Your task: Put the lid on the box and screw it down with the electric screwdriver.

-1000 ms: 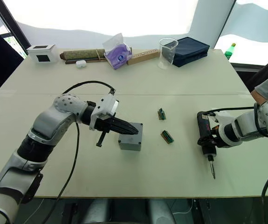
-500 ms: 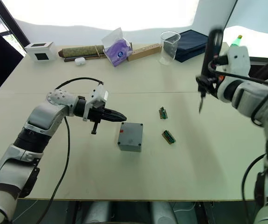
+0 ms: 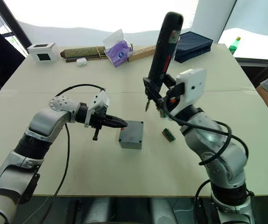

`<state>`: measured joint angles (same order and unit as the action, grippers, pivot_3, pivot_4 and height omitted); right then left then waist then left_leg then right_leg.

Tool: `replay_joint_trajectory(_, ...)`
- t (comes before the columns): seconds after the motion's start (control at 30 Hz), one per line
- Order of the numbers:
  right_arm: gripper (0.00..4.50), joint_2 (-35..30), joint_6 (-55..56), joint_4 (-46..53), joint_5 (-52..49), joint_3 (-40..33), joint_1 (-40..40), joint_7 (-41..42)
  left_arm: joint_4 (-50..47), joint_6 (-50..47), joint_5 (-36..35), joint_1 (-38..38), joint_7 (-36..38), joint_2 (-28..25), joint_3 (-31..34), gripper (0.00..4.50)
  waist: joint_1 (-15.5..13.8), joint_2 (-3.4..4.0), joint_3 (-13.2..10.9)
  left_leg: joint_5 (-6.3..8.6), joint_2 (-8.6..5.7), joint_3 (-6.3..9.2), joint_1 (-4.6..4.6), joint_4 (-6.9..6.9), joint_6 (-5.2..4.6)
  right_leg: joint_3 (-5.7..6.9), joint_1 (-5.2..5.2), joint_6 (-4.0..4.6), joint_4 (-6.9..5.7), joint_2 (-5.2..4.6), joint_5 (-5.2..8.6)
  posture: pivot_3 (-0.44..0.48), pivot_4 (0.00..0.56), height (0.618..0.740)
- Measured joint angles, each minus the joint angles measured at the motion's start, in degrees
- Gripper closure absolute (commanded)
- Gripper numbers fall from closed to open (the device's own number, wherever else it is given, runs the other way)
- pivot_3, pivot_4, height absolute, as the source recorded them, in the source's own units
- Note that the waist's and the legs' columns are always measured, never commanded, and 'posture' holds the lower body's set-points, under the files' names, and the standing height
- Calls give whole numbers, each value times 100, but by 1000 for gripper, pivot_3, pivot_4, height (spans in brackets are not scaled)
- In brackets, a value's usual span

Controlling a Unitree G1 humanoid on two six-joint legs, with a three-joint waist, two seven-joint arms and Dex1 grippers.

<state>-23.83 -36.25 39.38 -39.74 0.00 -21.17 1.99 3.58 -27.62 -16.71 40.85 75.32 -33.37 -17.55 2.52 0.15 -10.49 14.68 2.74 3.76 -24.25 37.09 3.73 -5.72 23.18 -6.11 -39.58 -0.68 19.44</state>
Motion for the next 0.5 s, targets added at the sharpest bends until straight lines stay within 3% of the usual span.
replay_joint_trajectory(0.13,2381,14,145,-99,470,293,163,216,-20,467,231,-72,-41,10,-108,4500,-10,0,2,-10,0,1,1,-1,17,1,-1,0,0,0,0,0,150,737)
replay_joint_trajectory(0.5,2381,268,371,-278,1234,545,509,625,33,541,239,-118,-116,128,-100,4500,-5,-1,2,-6,0,2,9,0,9,1,-10,0,0,0,0,0,150,737)
